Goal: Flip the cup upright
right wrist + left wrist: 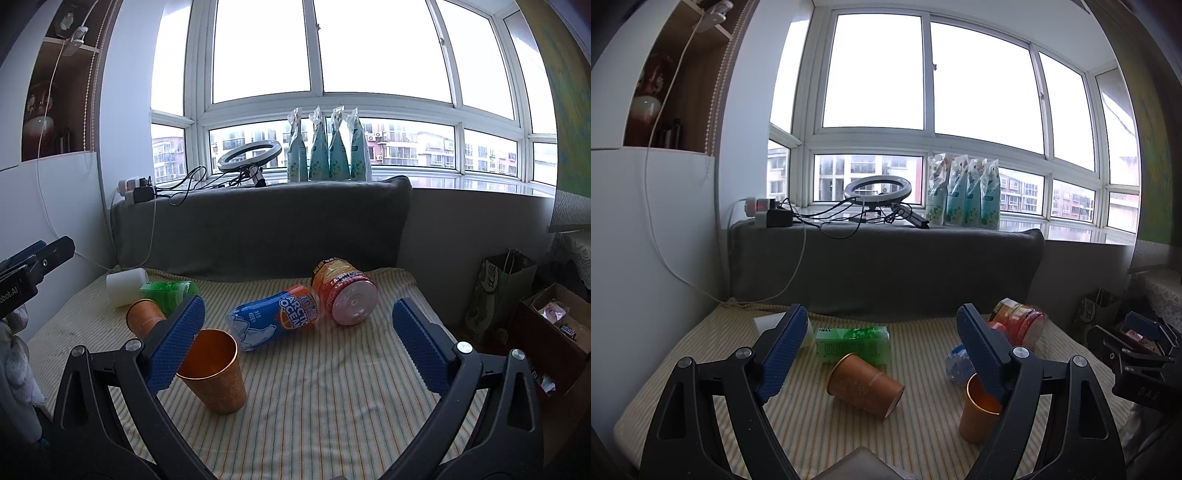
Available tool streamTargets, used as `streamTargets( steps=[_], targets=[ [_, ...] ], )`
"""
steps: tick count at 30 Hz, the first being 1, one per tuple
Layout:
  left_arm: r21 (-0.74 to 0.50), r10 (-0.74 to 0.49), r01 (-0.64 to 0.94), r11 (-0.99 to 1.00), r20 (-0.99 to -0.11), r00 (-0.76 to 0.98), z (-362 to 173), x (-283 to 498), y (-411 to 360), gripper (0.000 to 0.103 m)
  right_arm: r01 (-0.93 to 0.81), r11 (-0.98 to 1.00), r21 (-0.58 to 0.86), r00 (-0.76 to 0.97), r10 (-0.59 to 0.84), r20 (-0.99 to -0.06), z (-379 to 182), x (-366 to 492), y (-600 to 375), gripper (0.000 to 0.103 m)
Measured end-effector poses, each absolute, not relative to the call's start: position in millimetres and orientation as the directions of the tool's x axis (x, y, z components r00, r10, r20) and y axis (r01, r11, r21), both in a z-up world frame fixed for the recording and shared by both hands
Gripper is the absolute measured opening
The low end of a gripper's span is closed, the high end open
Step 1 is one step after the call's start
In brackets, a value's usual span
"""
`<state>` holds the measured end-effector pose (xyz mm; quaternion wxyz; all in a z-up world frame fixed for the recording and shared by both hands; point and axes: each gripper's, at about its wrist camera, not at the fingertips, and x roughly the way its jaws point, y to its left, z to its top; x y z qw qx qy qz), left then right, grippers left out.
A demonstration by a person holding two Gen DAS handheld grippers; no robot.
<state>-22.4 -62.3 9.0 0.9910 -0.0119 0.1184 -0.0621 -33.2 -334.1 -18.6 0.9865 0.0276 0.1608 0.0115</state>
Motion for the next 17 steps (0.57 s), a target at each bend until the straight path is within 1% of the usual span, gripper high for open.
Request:
streamTargets(
  steps=[7, 12, 17],
  targets=[
    [-0.039, -0.124, 0.119, 0.992, -0.233, 0.964, 9.4, -22.8, -61.3, 0.083, -0.012, 0.998, 0.058, 0.948, 0.029, -0.318, -18.5, -33.0, -333.5, 0.103],
    [-0.049, -0.147, 0.138, 0.989, -0.261, 0.954, 7.1, -20.0, -63.1, 0.083, -0.011, 0.998, 0.059, 0.946, 0.03, -0.322, -18.9, -32.6, -333.3, 0.103],
    [-0.038, -0.134, 0.129, 0.991, -0.251, 0.959, 6.1, -20.7, -62.5, 0.083, -0.019, 0.998, 0.058, 0.945, 0.037, -0.324, -20.9, -31.6, -331.1, 0.103]
  ],
)
